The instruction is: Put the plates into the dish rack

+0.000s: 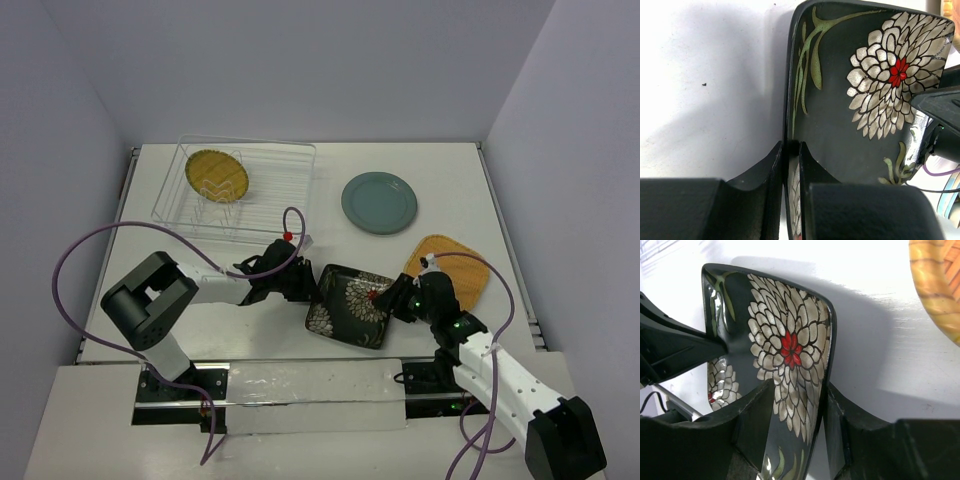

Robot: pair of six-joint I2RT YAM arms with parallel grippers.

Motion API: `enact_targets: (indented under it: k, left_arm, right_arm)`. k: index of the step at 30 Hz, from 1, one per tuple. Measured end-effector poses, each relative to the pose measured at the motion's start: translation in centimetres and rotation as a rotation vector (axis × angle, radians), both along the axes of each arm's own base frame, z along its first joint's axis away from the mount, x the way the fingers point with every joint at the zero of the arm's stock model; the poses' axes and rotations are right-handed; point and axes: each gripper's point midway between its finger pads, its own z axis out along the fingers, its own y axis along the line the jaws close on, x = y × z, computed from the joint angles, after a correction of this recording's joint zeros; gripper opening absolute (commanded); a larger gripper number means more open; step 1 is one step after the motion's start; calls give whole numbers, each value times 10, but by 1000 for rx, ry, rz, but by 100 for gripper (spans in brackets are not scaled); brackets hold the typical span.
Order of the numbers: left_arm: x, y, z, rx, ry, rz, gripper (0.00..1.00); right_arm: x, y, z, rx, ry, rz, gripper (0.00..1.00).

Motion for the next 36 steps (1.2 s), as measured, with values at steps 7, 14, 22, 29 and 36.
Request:
enact_targets:
  k: [7, 14, 22, 29, 36]
  left_arm:
    - [1, -1, 0, -8, 0, -3, 0]
    - [4, 0, 0, -8, -5, 8, 0]
    - [8, 1, 4, -1, -36, 9, 60]
    - [31, -18, 60, -82, -193, -4, 82]
    - [46, -14, 78, -96, -241, 25, 96]
  right_arm:
    - [2, 0, -7, -17, 16, 11, 40]
    - [10, 2, -3, -6, -4, 6, 0]
    - [31, 8, 53, -13, -174, 43, 0]
    - [37, 17, 115, -2, -390, 112, 0]
    - [35, 15, 117, -52, -402, 149, 0]
